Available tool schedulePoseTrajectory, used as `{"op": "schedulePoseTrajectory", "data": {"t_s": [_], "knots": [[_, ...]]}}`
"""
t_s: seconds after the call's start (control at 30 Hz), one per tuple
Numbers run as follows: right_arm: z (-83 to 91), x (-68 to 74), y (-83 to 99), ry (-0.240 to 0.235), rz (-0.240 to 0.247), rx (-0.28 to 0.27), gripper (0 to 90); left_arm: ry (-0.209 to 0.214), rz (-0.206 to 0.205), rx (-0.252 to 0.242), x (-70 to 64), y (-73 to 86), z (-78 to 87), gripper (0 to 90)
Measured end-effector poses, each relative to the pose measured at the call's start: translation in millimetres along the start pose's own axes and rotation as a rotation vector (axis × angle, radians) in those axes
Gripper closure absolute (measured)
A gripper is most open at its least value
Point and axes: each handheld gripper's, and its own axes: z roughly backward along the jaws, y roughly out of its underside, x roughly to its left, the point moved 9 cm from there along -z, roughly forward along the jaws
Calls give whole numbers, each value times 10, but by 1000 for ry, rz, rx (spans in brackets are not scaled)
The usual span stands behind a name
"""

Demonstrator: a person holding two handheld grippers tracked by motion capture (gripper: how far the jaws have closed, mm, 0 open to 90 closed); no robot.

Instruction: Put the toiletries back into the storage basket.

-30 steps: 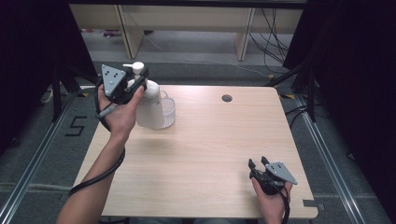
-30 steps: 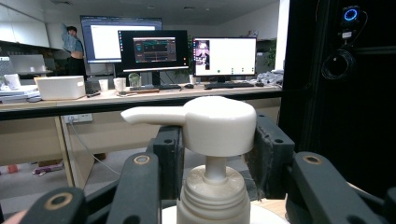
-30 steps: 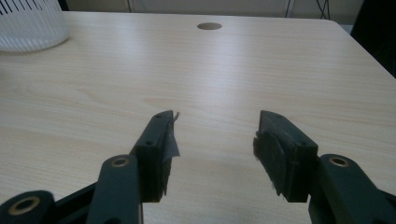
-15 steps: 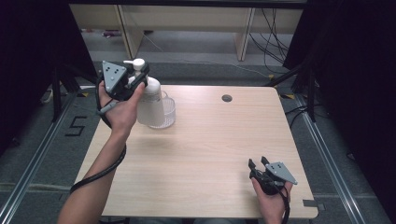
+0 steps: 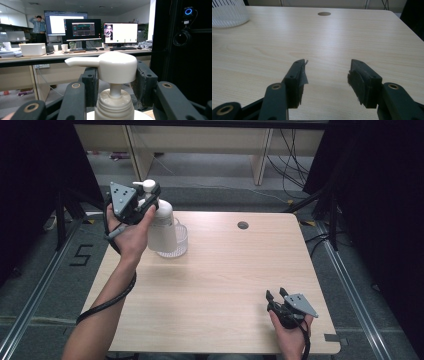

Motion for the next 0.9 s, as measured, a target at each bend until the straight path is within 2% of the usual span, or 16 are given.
{"op": "schedulePoseTrajectory", "data": {"t_s": [0.2, 0.23, 0.27, 0.3, 0.33, 0.9], "knots": [[5, 2, -1, 1, -3, 3, 476, -2, -3, -4, 2, -11, -29, 591], [6, 36, 7, -6, -40, 7, 476, -22, 12, 6, 9, 1, -16, 591], [7, 39, 13, -3, -49, 12, 475, -23, 11, 4, 12, -5, -24, 591], [7, 39, 13, -3, -49, 12, 475, -23, 11, 4, 12, -5, -24, 591], [0, -6, -5, 2, 3, -4, 476, -24, 13, 2, 11, -8, -31, 591], [2, 12, 5, -9, -12, 10, 475, -34, 6, -6, 17, -41, -107, 591]]}}
